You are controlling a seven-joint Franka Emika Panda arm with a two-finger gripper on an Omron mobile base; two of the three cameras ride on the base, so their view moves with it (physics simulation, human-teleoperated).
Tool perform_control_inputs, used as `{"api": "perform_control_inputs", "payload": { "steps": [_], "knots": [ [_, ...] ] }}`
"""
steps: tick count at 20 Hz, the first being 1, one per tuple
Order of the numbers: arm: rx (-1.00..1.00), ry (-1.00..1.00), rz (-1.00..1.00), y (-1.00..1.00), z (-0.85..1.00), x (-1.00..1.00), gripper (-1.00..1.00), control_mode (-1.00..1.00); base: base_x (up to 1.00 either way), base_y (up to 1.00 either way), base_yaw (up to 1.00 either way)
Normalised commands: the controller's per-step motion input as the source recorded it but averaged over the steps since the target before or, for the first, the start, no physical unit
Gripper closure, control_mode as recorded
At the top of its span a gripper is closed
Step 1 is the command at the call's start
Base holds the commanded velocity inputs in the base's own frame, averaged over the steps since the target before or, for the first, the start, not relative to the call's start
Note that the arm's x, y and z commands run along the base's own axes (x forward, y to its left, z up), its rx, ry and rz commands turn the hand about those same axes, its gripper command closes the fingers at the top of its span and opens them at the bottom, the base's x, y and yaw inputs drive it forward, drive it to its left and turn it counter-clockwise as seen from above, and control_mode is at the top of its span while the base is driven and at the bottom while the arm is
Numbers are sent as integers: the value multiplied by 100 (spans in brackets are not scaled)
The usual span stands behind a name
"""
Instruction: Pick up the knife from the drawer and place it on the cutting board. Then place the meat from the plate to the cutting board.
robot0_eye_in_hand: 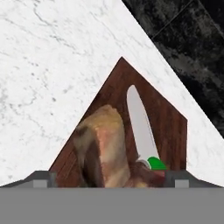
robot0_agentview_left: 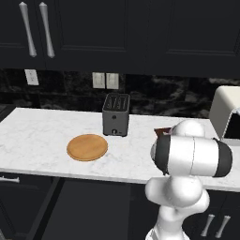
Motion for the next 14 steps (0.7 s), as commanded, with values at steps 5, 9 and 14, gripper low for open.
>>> {"api": "perform_control_inputs", "payload": {
  "steps": [5, 9, 14],
  "knots": [
    [0, -18, -1, 1, 49, -39, -100, -100, 0, 0, 0],
    [0, -19, 0, 18, 52, -66, -100, -100, 0, 0, 0],
    [10, -11, 0, 38, 53, -65, -100, -100, 0, 0, 0]
  ]
}}
